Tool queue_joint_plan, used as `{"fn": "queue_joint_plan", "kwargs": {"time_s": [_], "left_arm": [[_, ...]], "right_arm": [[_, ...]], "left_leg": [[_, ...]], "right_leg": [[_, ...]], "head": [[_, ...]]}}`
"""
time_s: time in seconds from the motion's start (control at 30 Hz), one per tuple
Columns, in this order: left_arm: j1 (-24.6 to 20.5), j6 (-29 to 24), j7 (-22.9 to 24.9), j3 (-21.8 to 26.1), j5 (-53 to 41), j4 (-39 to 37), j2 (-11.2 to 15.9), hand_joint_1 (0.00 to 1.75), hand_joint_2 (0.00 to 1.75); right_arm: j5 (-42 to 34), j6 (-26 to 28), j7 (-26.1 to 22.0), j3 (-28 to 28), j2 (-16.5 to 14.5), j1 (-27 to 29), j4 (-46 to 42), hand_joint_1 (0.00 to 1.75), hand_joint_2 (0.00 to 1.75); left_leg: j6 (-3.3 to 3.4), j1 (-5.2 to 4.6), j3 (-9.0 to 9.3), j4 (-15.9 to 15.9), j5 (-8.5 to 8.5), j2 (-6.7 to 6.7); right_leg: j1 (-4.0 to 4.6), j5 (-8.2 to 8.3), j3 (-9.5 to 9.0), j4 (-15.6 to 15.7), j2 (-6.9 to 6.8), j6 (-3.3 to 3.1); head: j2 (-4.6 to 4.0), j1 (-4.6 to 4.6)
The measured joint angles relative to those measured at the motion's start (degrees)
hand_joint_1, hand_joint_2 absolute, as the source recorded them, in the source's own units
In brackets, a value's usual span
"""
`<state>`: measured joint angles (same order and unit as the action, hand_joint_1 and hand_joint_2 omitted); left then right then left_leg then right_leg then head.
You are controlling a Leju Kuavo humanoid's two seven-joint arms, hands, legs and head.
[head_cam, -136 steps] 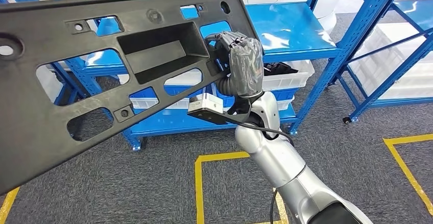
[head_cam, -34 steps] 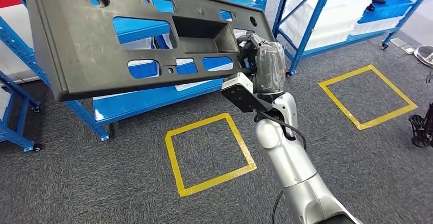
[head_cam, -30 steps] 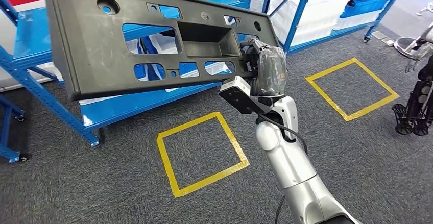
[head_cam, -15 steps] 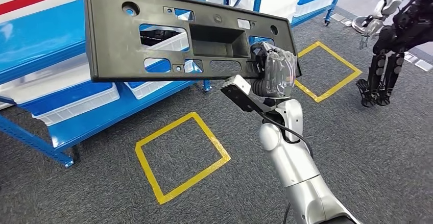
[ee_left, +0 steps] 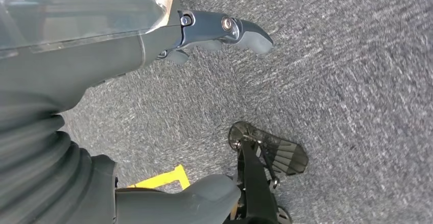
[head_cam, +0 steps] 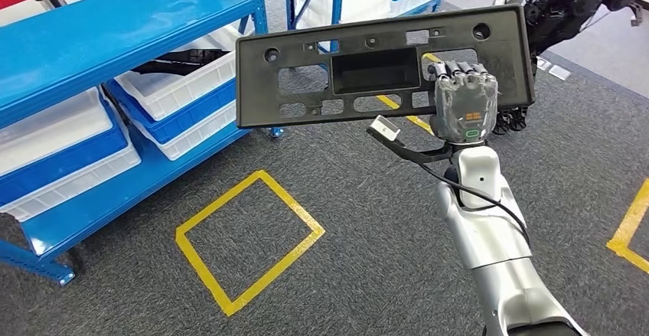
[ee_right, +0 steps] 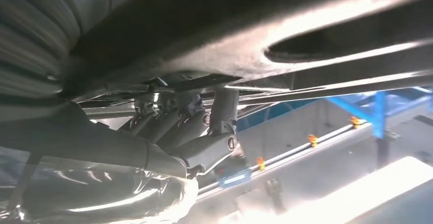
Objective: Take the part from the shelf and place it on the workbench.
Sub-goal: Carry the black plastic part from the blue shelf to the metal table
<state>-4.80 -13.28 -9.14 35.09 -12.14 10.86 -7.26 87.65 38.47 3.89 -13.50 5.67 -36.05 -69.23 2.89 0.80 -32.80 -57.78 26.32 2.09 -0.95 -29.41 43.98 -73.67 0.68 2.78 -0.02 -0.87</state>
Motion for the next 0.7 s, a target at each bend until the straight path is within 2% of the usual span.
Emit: {"fn": "queue_joint_plan", "kwargs": {"time_s": [0.03, 0.07, 0.13, 0.17, 0.2, 0.23, 0.27, 0.3, 0.33, 0.4, 0.43, 0.47, 0.5, 0.53, 0.57, 0.63, 0.67, 0.7], "left_arm": [[0.0, 0.0, 0.0, 0.0, 0.0, 0.0, 0.0, 0.00, 1.75], [0.0, 0.0, 0.0, 0.0, 0.0, 0.0, 0.0, 0.00, 1.75], [0.0, 0.0, -0.1, 0.0, 0.1, 0.0, 0.0, 0.00, 1.75], [0.0, 0.0, -0.2, 0.0, 0.1, 0.0, 0.0, 0.00, 1.75], [0.0, 0.0, -0.3, 0.1, 0.1, 0.0, 0.1, 0.00, 1.75], [-0.1, 0.0, -0.4, 0.1, 0.1, 0.0, 0.1, 0.00, 1.75], [-0.1, 0.0, -0.5, 0.1, 0.0, 0.0, 0.1, 0.00, 1.75], [-0.1, 0.1, -0.7, 0.1, 0.0, 0.0, 0.1, 0.00, 1.75], [-0.1, 0.1, -0.7, 0.1, 0.0, 0.1, 0.1, 0.00, 1.75], [-0.1, 0.2, -0.9, 0.1, -0.1, 0.1, 0.1, 0.00, 1.75], [0.0, 0.2, -0.9, 0.1, -0.2, 0.1, 0.1, 0.00, 1.75], [0.1, 0.2, -0.9, 0.1, -0.3, 0.1, 0.1, 0.00, 1.75], [0.2, 0.2, -0.9, 0.1, -0.4, 0.1, 0.1, 0.00, 1.75], [0.3, 0.2, -0.9, 0.1, -0.5, 0.1, 0.1, 0.00, 1.75], [0.3, 0.2, -0.9, 0.1, -0.6, 0.1, 0.2, 0.00, 1.75], [0.3, 0.1, -0.9, 0.1, -0.6, 0.1, 0.2, 0.00, 1.75], [0.3, 0.1, -0.9, 0.2, -0.6, 0.1, 0.2, 0.00, 1.75], [0.3, 0.1, -1.0, 0.2, -0.6, 0.1, 0.2, 0.00, 1.75]], "right_arm": [[-0.3, 0.2, -0.2, 0.2, 0.6, 0.3, 0.1, 1.75, 1.75], [-0.5, 0.2, -0.3, 0.3, 1.1, 0.5, 0.1, 1.75, 1.75], [-0.6, 0.3, -0.4, 0.5, 1.8, 0.5, 0.1, 1.75, 1.75], [-0.7, 0.4, -0.5, 0.5, 2.0, 0.5, 0.1, 1.75, 1.75], [-0.7, 0.5, -0.5, 0.6, 2.2, 0.5, 0.1, 1.75, 1.75], [-0.7, 0.5, -0.5, 0.6, 2.4, 0.6, 0.1, 1.75, 1.75], [-0.7, 0.6, -0.5, 0.6, 2.6, 0.7, 0.1, 1.75, 1.75], [-0.6, 0.6, -0.5, 0.7, 2.8, 0.9, 0.1, 1.75, 1.75], [-0.6, 0.6, -0.5, 0.7, 3.0, 1.0, 0.1, 1.75, 1.75], [-0.5, 0.7, -0.3, 0.7, 3.1, 1.4, 0.1, 1.75, 1.75], [-0.6, 0.7, -0.2, 0.7, 3.1, 1.6, 0.1, 1.75, 1.75], [-0.6, 0.7, -0.1, 0.7, 3.1, 1.9, 0.1, 1.75, 1.75], [-0.7, 0.7, -0.1, 0.7, 3.1, 2.2, 0.1, 1.75, 1.75], [-0.9, 0.7, -0.1, 0.7, 3.1, 2.4, 0.1, 1.75, 1.75], [-1.0, 0.7, -0.1, 0.7, 3.1, 2.6, 0.1, 1.75, 1.75], [-1.2, 0.7, -0.2, 0.7, 3.1, 2.5, 0.1, 1.75, 1.75], [-1.3, 0.7, -0.3, 0.7, 3.1, 2.4, 0.1, 1.75, 1.75], [-1.3, 0.7, -0.4, 0.7, 3.0, 2.3, 0.2, 1.75, 1.75]], "left_leg": [[-0.01, -0.05, -0.01, 0.0, 0.02, 0.78], [-0.05, -0.08, 0.02, 0.0, 0.06, 1.52], [-0.32, -0.35, 0.12, -0.1, 0.23, 2.92], [-0.52, -0.55, 0.21, -0.1, 0.34, 3.54], [-0.72, -0.74, 0.35, -0.1, 0.43, 4.17], [-0.93, -0.84, 0.50, 0.0, 0.48, 4.83], [-1.23, -0.78, 0.64, 0.0, 0.62, 5.24], [-1.56, -0.63, 0.66, -0.3, 1.03, 4.68], [-1.86, -0.45, 0.29, -1.4, 1.98, 3.35], [-2.29, -0.16, -2.11, -7.1, 5.53, -0.37], [-2.39, -0.11, -3.89, -11.1, 7.44, -1.48], [-2.49, -0.09, -5.45, -14.4, 8.65, -1.98], [-2.56, -0.06, -6.24, -15.9, 8.68, -2.17], [-2.58, 0.01, -6.06, -15.4, 7.64, -2.27], [-2.57, 0.14, -4.86, -12.8, 5.65, -2.58], [-2.41, 0.60, -1.51, -5.4, 2.01, -5.09], [-2.33, 0.77, -0.34, -2.8, 1.17, -6.28], [-2.21, 0.78, 0.17, -1.4, 1.05, -7.08]], "right_leg": [[0.00, 0.53, -0.97, 1.2, -0.22, 0.39], [0.01, 1.68, -3.03, 4.6, -0.83, 0.79], [0.37, 3.92, -7.71, 12.9, -3.83, 0.80], [0.63, 4.60, -9.07, 15.4, -4.85, 0.39], [0.92, 4.86, -9.59, 16.4, -5.35, -0.14], [1.16, 5.06, -9.58, 16.4, -4.76, -0.61], [0.90, 5.22, -9.53, 16.5, -3.92, -1.13], [0.62, 5.35, -9.57, 16.6, -3.23, -1.50], [0.29, 5.51, -9.63, 16.8, -2.54, -2.04], [-0.06, 5.74, -9.63, 16.9, -1.22, -2.84], [-0.02, 5.80, -9.56, 16.9, -0.55, -3.13], [0.04, 5.83, -9.51, 16.9, 0.24, -3.21], [0.09, 5.87, -9.47, 16.9, 1.10, -3.25], [0.09, 5.91, -9.46, 16.8, 1.95, -3.27], [0.08, 5.93, -9.47, 16.6, 2.79, -3.29], [0.17, 5.97, -9.22, 16.2, 4.32, -3.20], [0.21, 6.05, -8.91, 16.0, 5.04, -2.98], [0.17, 6.21, -8.54, 15.9, 5.73, -2.64]], "head": [[-0.01, -0.03], [-0.01, -0.05], [-0.01, -0.12], [-0.01, -0.08], [-0.01, -0.06], [-0.01, -0.02], [-0.01, 0.00], [-0.01, 0.06], [-0.01, 0.12], [-0.01, 0.25], [-0.01, 0.26], [-0.01, 0.27], [-0.01, 0.30], [-0.01, 0.32], [-0.01, 0.34], [-0.01, 0.32], [-0.01, 0.31], [-0.01, 0.30]]}}
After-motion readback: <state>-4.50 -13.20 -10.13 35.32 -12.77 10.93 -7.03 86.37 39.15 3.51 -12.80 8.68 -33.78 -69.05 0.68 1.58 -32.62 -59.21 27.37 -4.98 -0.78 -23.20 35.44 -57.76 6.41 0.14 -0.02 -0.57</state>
